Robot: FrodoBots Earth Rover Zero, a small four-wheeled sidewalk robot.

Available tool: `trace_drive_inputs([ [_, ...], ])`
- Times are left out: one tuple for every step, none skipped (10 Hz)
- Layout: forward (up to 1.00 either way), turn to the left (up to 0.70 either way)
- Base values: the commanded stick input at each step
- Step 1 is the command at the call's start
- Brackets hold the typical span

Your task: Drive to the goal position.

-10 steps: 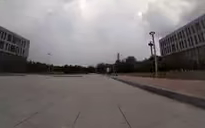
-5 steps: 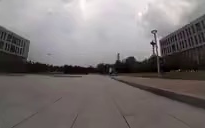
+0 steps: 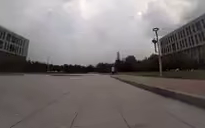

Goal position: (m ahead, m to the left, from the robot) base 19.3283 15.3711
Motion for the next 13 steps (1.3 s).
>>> trace_drive_inputs([
  [0.70,0.00],
  [0.70,0.00],
  [0.70,0.00],
  [0.70,0.00],
  [0.70,0.00],
  [0.70,0.00],
  [0.70,0.00],
  [0.70,0.01],
  [0.70,0.02],
  [0.70,0.03],
  [0.70,0.12],
  [0.70,0.25],
  [0.70,0.30],
])
